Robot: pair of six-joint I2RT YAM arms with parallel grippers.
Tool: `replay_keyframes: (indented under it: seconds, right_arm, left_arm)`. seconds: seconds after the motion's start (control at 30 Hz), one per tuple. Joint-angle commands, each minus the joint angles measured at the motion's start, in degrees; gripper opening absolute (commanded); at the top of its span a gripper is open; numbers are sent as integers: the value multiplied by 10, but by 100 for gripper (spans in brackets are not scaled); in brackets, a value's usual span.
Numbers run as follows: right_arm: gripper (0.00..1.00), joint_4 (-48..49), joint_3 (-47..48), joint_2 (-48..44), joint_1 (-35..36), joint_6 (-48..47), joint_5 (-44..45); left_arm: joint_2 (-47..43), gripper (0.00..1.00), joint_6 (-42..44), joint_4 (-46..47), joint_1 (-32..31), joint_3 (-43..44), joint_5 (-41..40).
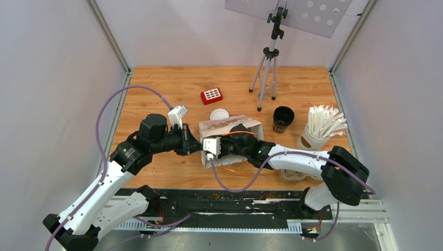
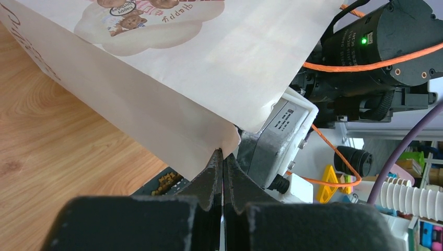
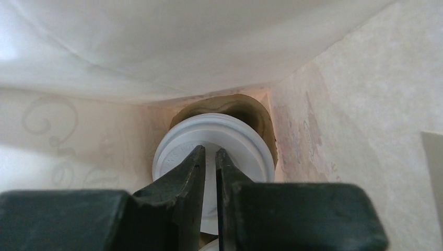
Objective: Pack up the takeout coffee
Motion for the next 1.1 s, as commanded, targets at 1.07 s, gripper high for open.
replay_keyframes:
  seconds: [1.07]
  right_arm:
    - [13, 97, 34, 66, -3, 42, 64]
  left_arm:
    - [-8, 0, -35, 39, -2, -15, 10]
